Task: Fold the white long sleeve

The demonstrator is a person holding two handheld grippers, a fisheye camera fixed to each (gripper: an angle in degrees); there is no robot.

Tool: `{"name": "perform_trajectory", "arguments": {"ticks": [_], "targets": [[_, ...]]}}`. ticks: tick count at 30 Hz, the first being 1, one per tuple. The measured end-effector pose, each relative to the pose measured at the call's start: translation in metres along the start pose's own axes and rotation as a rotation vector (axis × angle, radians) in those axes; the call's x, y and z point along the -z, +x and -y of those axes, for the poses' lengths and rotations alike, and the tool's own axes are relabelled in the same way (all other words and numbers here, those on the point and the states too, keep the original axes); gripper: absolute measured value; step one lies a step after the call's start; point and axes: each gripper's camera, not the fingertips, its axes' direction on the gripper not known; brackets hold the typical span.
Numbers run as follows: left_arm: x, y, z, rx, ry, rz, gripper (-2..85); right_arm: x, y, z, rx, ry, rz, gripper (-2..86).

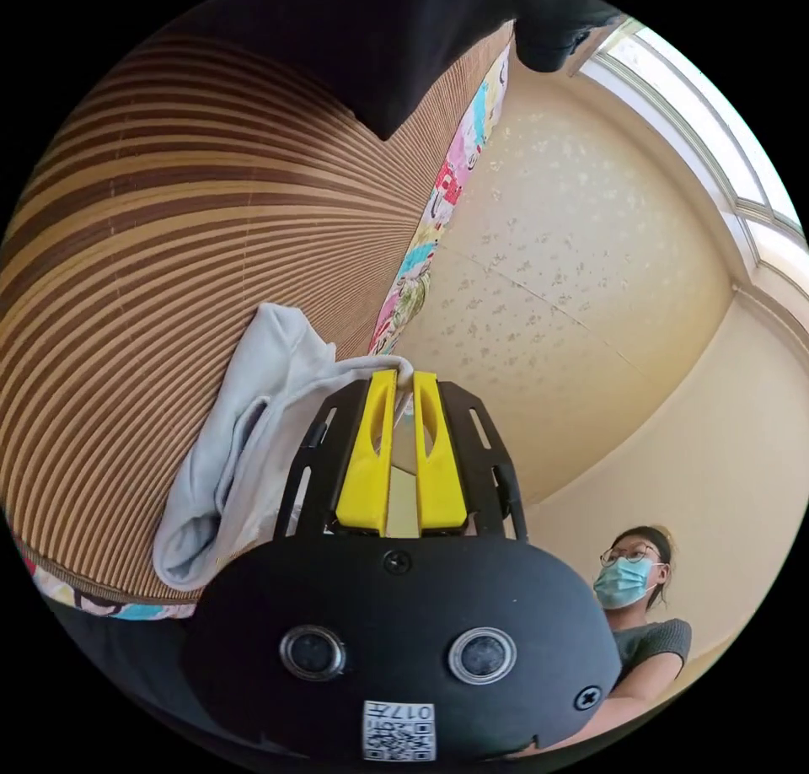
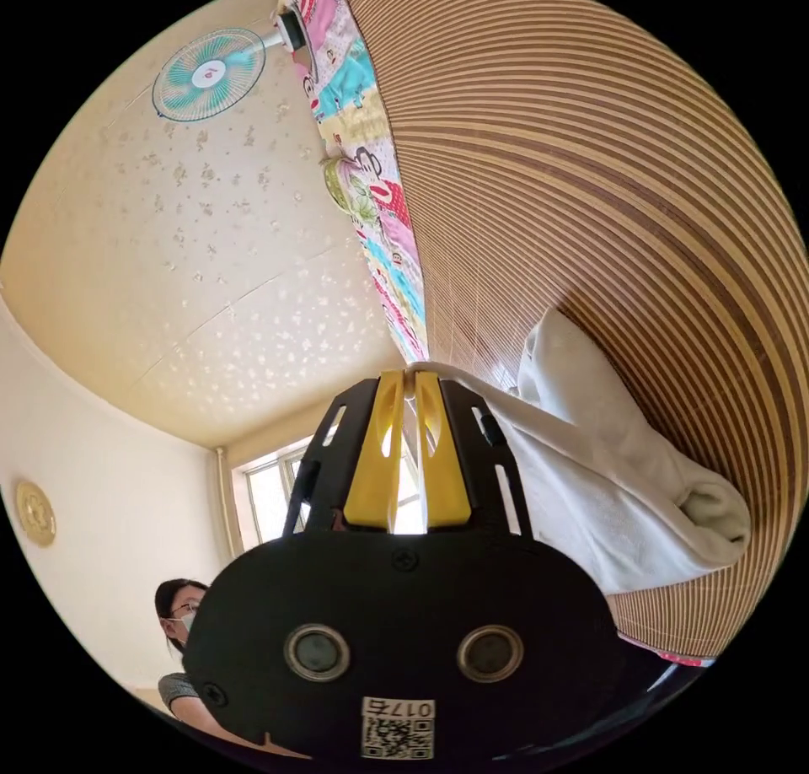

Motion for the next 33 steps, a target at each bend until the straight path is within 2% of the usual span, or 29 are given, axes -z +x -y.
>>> {"name": "perform_trajectory", "arguments": {"ticks": [6,8,10,12,13,14,17,19,22,26,29,33], "targets": [[-0.026,-0.031,0.038,0.027,0.034,0.104,4.5,-0.057,0.018,0.027,0.042,-0.034,-0.13,4.3],[-0.027,-0.037,0.036,-0.007,0.073,0.081,4.4,-0.07,0.009,0.03,0.115,-0.052,-0.193,6.2],[-0.024,-0.038,0.028,-0.033,0.076,0.106,6.4,-0.092,-0.018,0.027,0.269,-0.108,-0.36,8.2],[-0.025,-0.033,0.014,-0.097,0.012,0.251,9.6,-0.118,-0.038,0.017,0.376,-0.208,-0.548,9.9],[-0.029,-0.032,0.001,-0.145,-0.053,0.404,10.8,-0.14,-0.049,0.003,0.457,-0.279,-0.673,11.0],[-0.035,-0.035,-0.016,-0.182,-0.124,0.566,11.9,-0.151,-0.053,-0.006,0.497,-0.315,-0.728,11.2],[-0.054,-0.058,-0.064,-0.264,-0.294,0.801,13.5,-0.209,-0.053,-0.06,0.645,-0.552,-0.876,12.0],[-0.066,-0.077,-0.089,-0.289,-0.383,0.829,13.5,-0.257,-0.033,-0.112,0.694,-0.763,-0.951,12.6],[-0.076,-0.101,-0.114,-0.3,-0.417,0.842,12.7,-0.313,0.0,-0.174,0.716,-0.94,-0.98,14.3],[-0.103,-0.105,-0.135,-0.377,-0.473,0.944,7.2,-0.381,0.044,-0.232,0.647,-1.069,-1.046,18.1],[-0.119,-0.107,-0.147,-0.43,-0.536,1.004,4.2,-0.43,0.083,-0.27,0.654,-1.174,-1.219,19.6],[-0.118,-0.109,-0.154,-0.437,-0.587,0.865,2.8,-0.473,0.129,-0.307,0.767,-1.313,-1.568,20.2]]}}
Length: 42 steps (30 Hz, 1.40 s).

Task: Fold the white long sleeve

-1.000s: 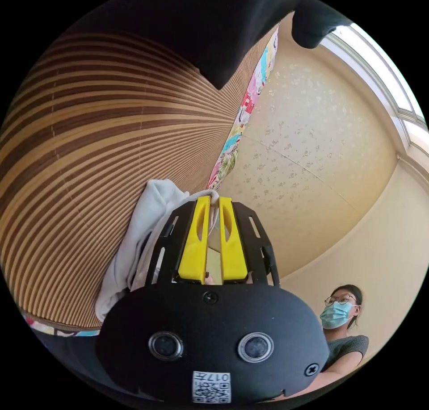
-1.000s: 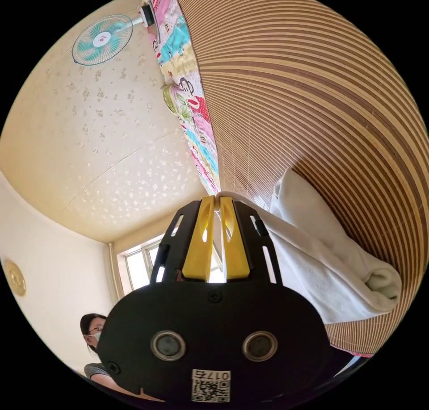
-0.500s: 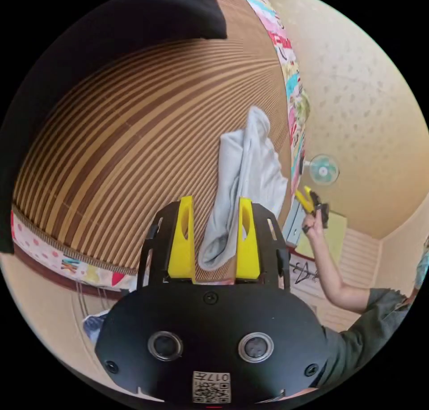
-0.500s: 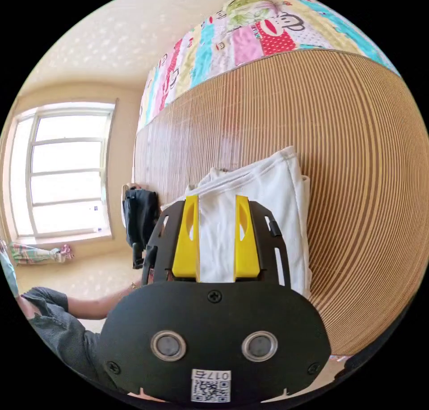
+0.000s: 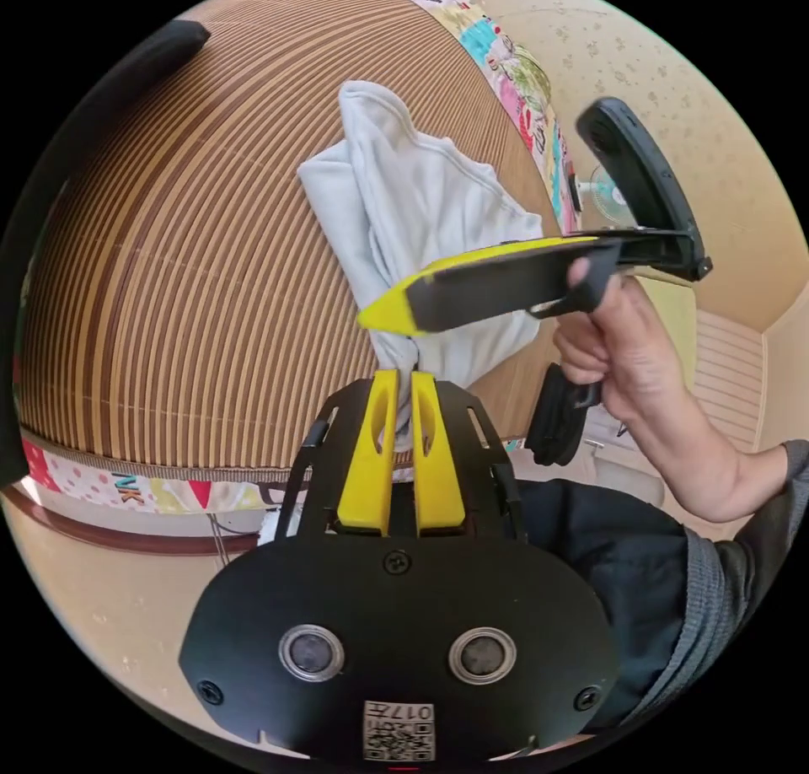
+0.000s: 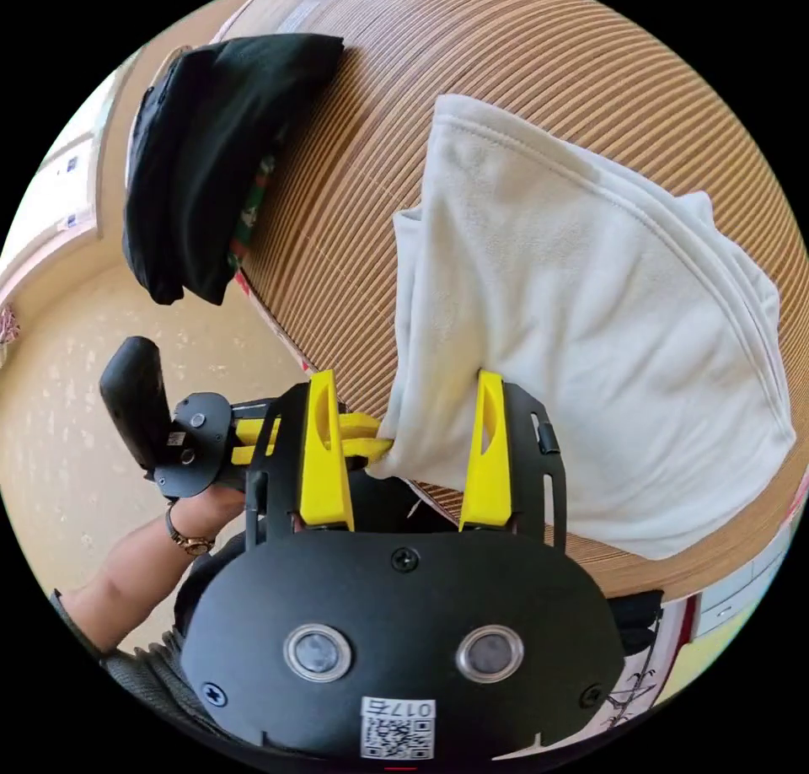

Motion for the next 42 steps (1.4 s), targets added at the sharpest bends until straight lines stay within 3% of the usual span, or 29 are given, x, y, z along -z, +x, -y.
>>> {"name": "perform_trajectory", "arguments": {"ticks": [3,6,8,10,11,13,15,18,23,28,35,38,42], "targets": [[0.002,0.002,-0.008,0.014,0.047,-0.026,2.0,-0.006,-0.01,0.01,0.042,-0.078,-0.229,13.7],[0.004,0.007,-0.014,-0.012,0.079,-0.058,1.7,0.013,0.008,-0.002,0.08,-0.037,-0.131,9.2],[0.024,0.009,-0.021,-0.09,0.143,-0.223,1.3,0.033,0.034,-0.023,0.072,0.054,0.049,8.4],[0.051,0.004,-0.032,-0.089,0.232,-0.276,3.3,0.056,0.087,-0.062,0.053,0.242,0.446,7.9],[0.071,0.0,-0.04,-0.076,0.302,-0.269,5.9,0.059,0.103,-0.073,0.05,0.3,0.568,7.8],[0.096,-0.003,-0.047,-0.083,0.355,-0.232,6.4,0.061,0.158,-0.116,0.096,0.526,1.042,7.7],[0.108,-0.008,-0.042,-0.087,0.342,-0.181,6.5,0.061,0.186,-0.146,0.186,0.647,1.228,7.6],[0.105,-0.014,-0.02,-0.099,0.302,-0.146,7.4,0.063,0.222,-0.196,0.262,0.713,1.149,7.6],[0.048,-0.004,0.041,-0.16,0.185,-0.089,8.2,0.04,0.277,-0.266,0.145,0.741,0.94,7.3],[-0.011,-0.011,0.089,-0.118,0.145,-0.02,12.0,-0.001,0.323,-0.305,-0.18,0.656,0.727,7.7],[-0.066,-0.072,0.159,-0.018,0.026,0.014,20.6,-0.005,0.327,-0.341,-0.302,0.727,0.663,13.4],[-0.079,-0.093,0.186,-0.036,-0.038,-0.001,22.3,-0.007,0.331,-0.364,-0.337,0.873,0.782,19.5],[-0.101,-0.113,0.218,-0.076,-0.175,-0.066,22.1,-0.024,0.322,-0.348,-0.332,0.754,0.841,23.3]]}}
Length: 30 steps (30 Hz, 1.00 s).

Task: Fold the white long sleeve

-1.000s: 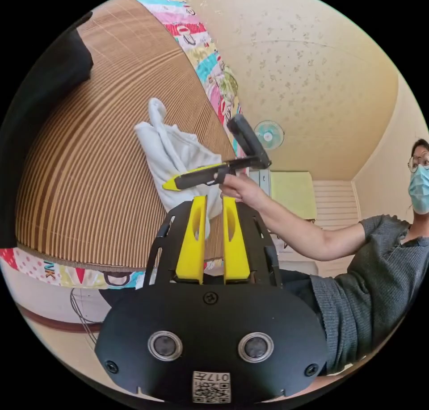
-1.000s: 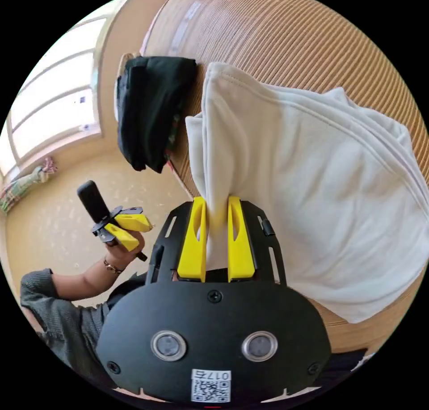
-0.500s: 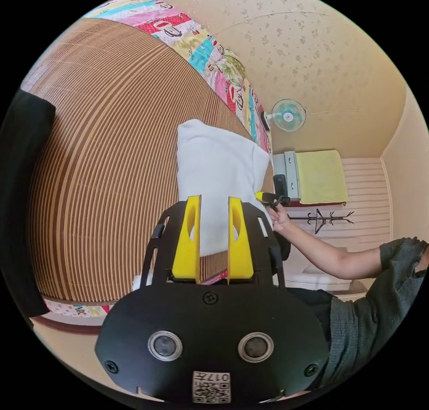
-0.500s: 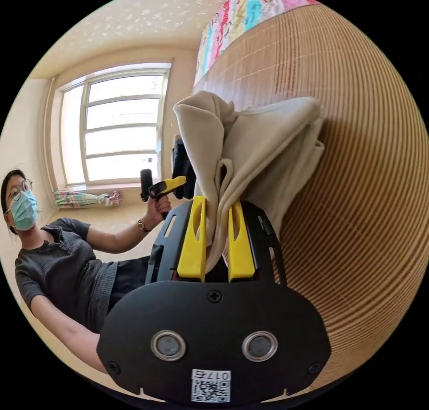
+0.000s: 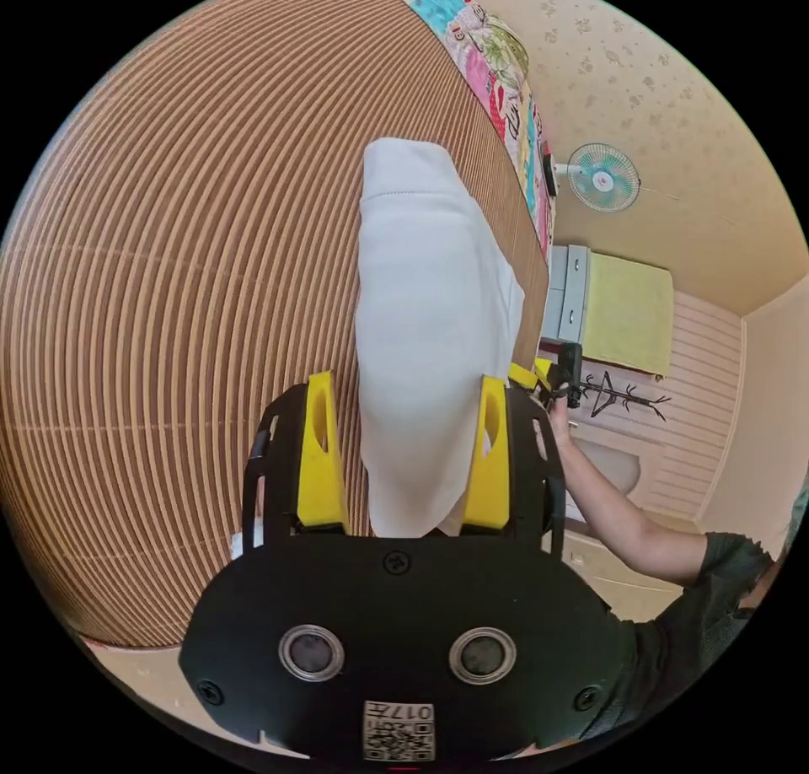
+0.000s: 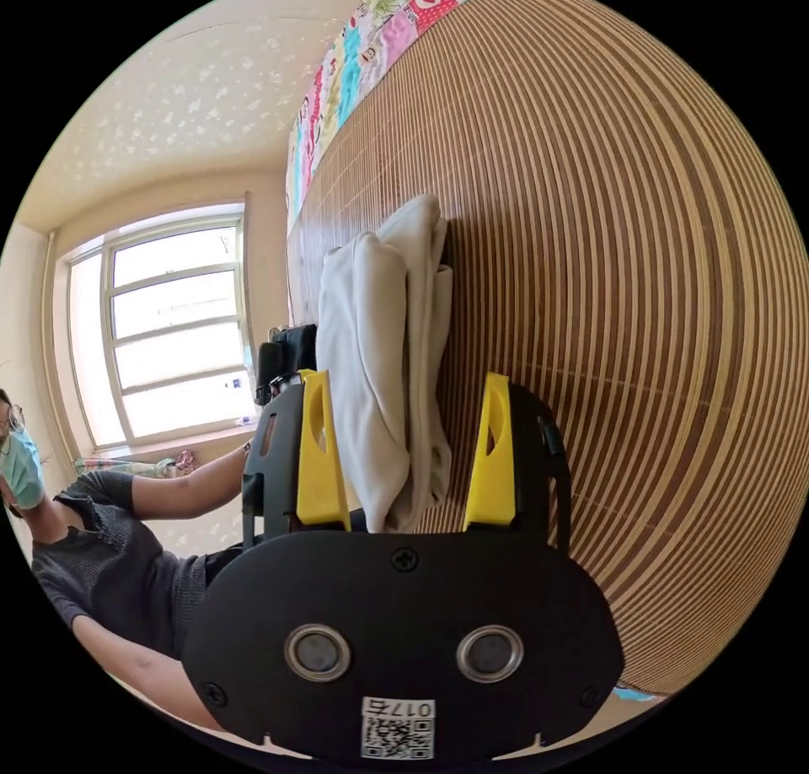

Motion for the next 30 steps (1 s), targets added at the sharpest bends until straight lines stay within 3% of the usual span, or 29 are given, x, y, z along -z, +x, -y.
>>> {"name": "perform_trajectory", "arguments": {"ticks": [5,15,20,30], "targets": [[-0.006,-0.043,0.029,0.022,-0.108,-0.144,18.6,-0.046,0.005,-0.012,-0.067,-0.102,0.204,19.9],[-0.016,-0.029,-0.017,-0.017,-0.301,-0.196,14.4,-0.014,-0.008,-0.162,-0.11,0.008,0.427,13.6],[-0.128,0.074,-0.053,-0.12,-0.416,-0.194,14.2,0.088,0.002,-0.266,-0.091,0.104,0.39,12.8],[-0.442,0.399,-0.065,-0.437,-0.489,-0.293,14.9,0.406,-0.014,-0.444,-0.007,0.354,-0.084,12.6]]}}
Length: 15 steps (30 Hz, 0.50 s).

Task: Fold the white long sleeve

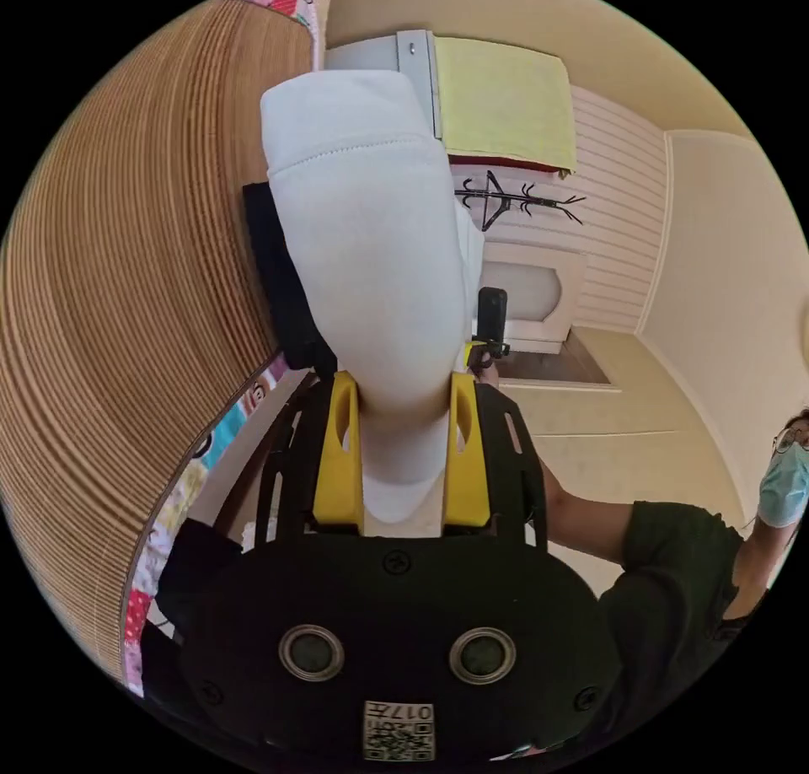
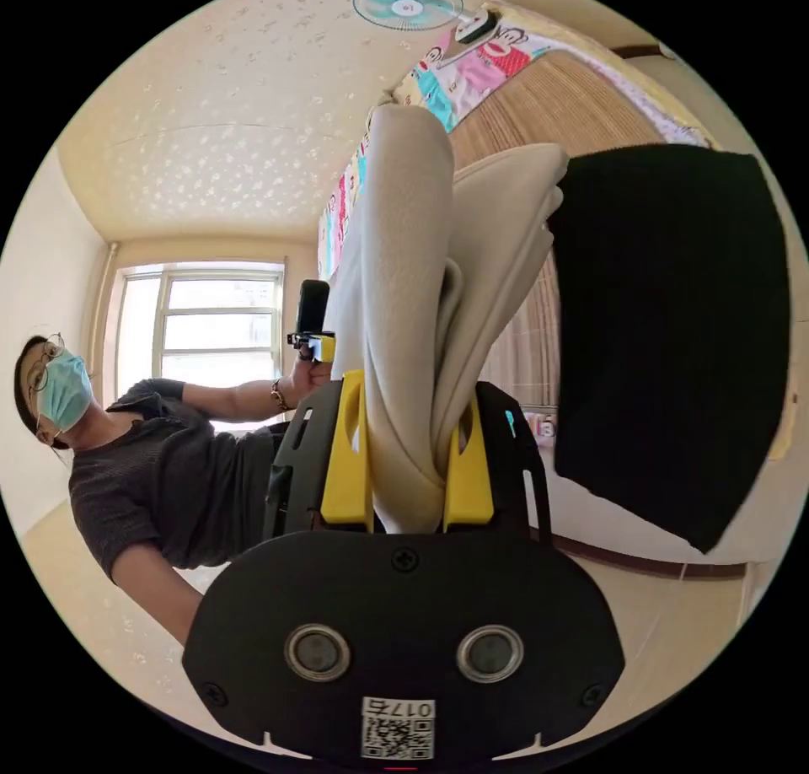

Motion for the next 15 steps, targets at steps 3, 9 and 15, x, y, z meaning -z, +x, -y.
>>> {"name": "perform_trajectory", "arguments": {"ticks": [3,9,15], "targets": [[-0.081,0.021,0.076,-0.03,-0.001,0.057,15.3,0.035,0.026,0.016,-0.061,-0.049,-0.179,13.5],[-0.186,-0.044,0.133,0.246,-0.047,0.212,14.2,0.008,0.088,0.021,-0.431,-0.015,-0.492,18.0],[-0.117,-0.068,0.103,0.059,-0.189,0.463,11.7,-0.002,0.021,-0.079,-0.439,0.373,-0.612,16.3]]}}
